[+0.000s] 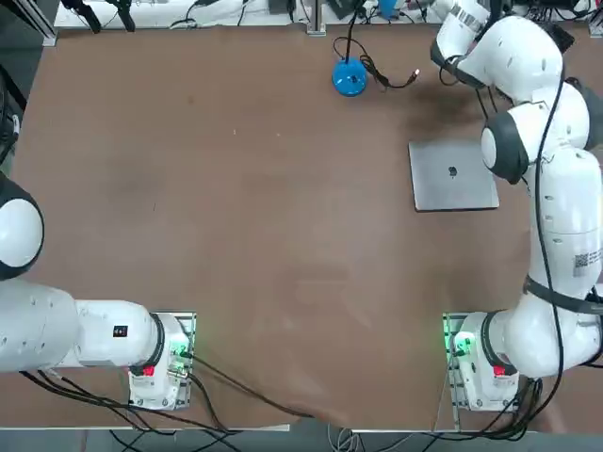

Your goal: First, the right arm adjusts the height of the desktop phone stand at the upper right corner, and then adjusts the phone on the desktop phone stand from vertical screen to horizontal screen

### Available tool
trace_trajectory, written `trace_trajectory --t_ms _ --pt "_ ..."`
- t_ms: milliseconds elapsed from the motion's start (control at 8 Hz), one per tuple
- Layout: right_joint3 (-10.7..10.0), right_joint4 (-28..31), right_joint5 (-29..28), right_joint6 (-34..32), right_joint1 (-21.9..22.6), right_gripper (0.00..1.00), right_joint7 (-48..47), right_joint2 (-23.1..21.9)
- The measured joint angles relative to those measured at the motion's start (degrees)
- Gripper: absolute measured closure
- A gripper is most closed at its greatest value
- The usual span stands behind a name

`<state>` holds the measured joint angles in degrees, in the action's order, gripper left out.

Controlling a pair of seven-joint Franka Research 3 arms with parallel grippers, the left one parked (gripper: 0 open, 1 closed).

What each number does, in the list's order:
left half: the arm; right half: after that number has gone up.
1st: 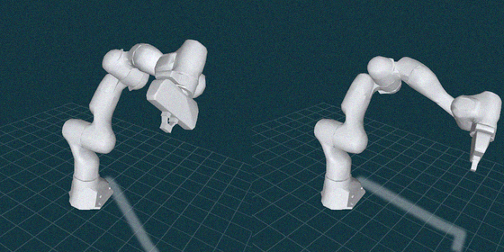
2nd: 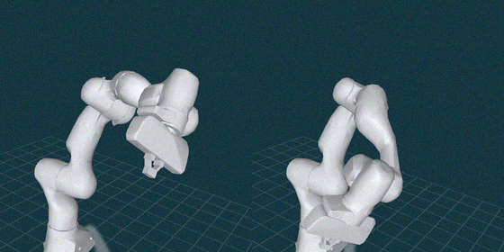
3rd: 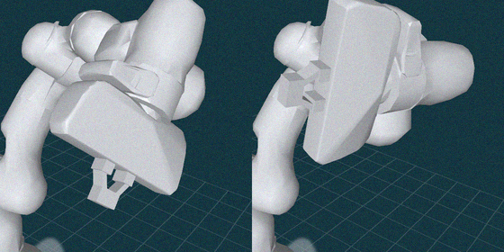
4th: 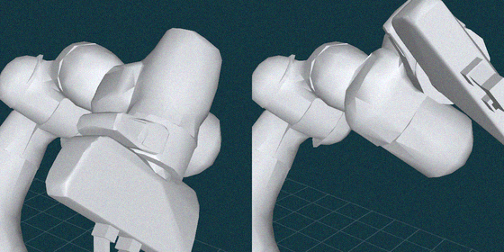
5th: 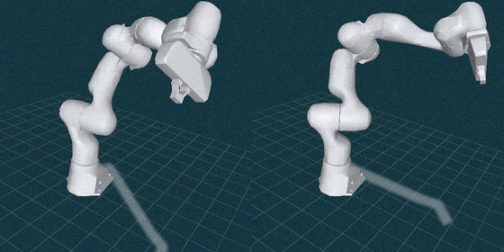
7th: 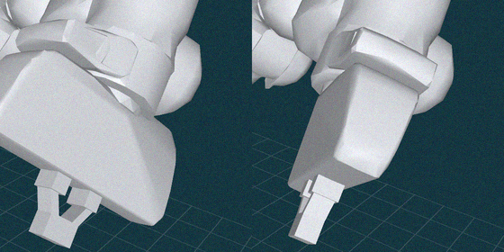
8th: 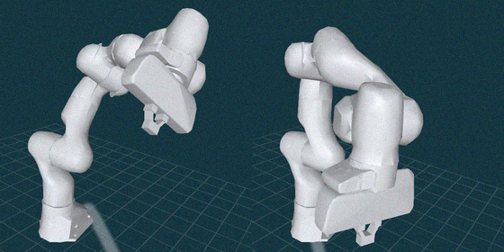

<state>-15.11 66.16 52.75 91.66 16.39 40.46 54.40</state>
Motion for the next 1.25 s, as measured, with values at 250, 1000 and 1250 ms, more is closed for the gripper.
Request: trace_trajectory --t_ms 250,1000,1250 --pt "-0.1 1.3 0.3 0.0 -0.2 0.05 0.3 0.3" --pt "-0.5 4.4 0.3 -1.0 -0.8 0.16 0.5 0.3" --pt "-0.6 4.4 0.3 -1.1 -0.9 0.3 0.5 0.3"
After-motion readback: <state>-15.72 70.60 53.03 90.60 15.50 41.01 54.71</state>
